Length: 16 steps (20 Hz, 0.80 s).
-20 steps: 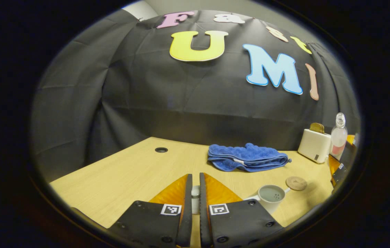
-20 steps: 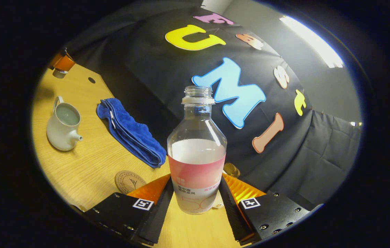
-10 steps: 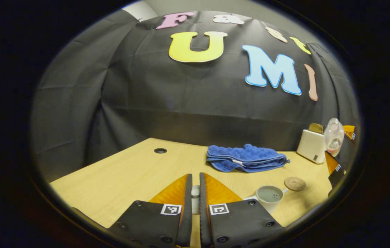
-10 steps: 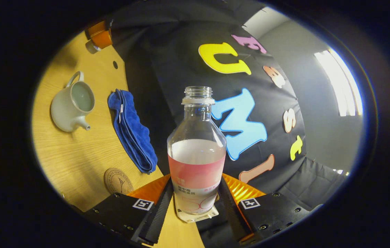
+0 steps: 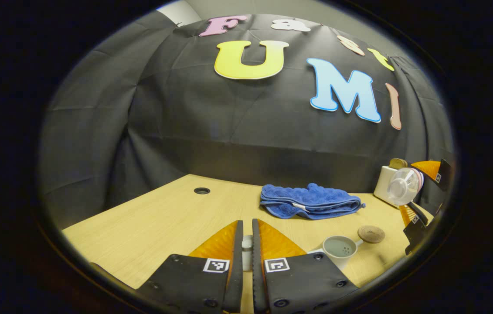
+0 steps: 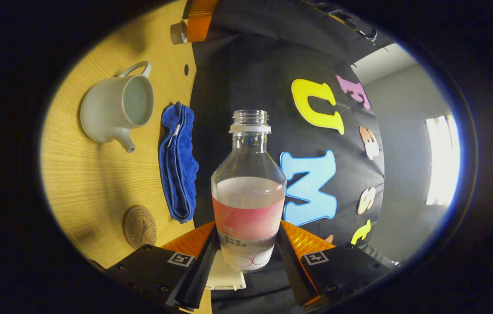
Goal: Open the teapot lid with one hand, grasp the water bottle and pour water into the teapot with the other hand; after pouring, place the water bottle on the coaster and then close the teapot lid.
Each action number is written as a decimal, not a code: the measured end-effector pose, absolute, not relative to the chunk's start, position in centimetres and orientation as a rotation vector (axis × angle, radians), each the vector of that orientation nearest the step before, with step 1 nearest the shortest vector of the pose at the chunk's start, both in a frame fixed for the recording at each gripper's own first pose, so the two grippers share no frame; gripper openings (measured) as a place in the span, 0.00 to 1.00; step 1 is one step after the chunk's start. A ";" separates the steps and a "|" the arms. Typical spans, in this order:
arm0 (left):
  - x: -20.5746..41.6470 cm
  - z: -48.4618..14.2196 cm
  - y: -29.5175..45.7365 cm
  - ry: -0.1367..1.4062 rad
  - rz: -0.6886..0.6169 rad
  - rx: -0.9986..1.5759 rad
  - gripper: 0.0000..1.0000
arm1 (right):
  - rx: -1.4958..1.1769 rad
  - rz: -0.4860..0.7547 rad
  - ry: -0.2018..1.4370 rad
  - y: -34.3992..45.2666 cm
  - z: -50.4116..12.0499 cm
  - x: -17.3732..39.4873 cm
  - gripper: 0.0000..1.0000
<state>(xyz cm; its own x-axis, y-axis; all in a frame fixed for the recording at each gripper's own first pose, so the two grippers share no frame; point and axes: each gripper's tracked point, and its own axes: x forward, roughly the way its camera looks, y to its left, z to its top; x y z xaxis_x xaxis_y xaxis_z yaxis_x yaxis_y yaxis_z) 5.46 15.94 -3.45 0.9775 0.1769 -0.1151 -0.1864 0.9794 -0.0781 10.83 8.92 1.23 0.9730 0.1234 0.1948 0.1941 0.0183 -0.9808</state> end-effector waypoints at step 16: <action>5.1 -2.6 16.4 0.087 0.179 -0.125 0.16 | -1.825 -0.021 -0.329 11.4 0.2 12.3 0.76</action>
<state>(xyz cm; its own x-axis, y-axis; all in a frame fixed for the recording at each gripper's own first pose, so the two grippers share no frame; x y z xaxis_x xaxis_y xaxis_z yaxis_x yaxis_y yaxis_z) 5.09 16.36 -2.64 0.9802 0.1722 -0.0974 -0.1830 0.9762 -0.1164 12.34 11.41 0.23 0.9595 0.2126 0.1850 0.2347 -0.2392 -0.9422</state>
